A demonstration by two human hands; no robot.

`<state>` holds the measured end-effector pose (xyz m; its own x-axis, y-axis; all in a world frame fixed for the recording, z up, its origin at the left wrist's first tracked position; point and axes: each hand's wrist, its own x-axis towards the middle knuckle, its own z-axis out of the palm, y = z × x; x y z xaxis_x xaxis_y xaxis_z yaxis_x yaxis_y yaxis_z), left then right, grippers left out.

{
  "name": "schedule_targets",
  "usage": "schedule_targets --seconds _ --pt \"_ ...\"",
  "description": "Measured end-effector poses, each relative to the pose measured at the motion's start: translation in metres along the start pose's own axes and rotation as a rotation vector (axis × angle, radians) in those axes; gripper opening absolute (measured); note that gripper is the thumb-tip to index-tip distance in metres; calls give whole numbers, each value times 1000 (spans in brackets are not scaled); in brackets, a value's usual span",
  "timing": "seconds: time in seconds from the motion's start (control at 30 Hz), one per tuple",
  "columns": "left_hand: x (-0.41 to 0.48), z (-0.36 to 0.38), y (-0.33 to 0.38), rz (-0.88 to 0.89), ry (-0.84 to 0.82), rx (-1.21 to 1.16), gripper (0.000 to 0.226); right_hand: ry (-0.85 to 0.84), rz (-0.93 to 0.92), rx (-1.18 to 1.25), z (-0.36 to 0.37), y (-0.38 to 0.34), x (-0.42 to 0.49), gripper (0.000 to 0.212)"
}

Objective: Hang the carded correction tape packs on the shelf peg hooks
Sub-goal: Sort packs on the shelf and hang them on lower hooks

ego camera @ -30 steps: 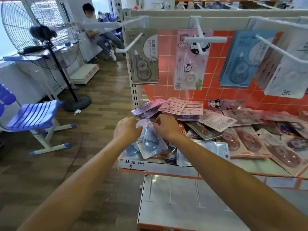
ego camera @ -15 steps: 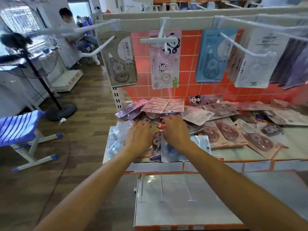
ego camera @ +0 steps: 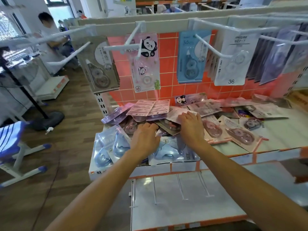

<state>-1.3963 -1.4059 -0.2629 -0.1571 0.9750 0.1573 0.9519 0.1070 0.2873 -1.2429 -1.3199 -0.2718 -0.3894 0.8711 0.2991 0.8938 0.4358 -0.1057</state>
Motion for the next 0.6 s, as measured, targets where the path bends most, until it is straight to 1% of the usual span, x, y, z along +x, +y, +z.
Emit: schedule_targets --seconds 0.13,0.2,0.27,0.37,0.43,0.5,0.6 --pt "9 0 14 -2 -26 -3 36 184 10 154 -6 11 1 22" --pt "14 2 23 -8 -37 -11 38 196 1 219 -11 16 2 20" --pt "17 3 31 -6 -36 -41 44 224 -10 292 -19 22 3 23" --pt "24 7 38 22 5 -172 51 373 -79 391 -38 30 5 21" --pt "28 8 44 28 37 -248 55 452 -93 458 -53 34 7 19" --pt "31 8 50 6 60 -302 57 493 -59 545 -65 40 8 19" --pt "35 5 58 -42 90 -463 52 478 38 719 -75 50 11 16"
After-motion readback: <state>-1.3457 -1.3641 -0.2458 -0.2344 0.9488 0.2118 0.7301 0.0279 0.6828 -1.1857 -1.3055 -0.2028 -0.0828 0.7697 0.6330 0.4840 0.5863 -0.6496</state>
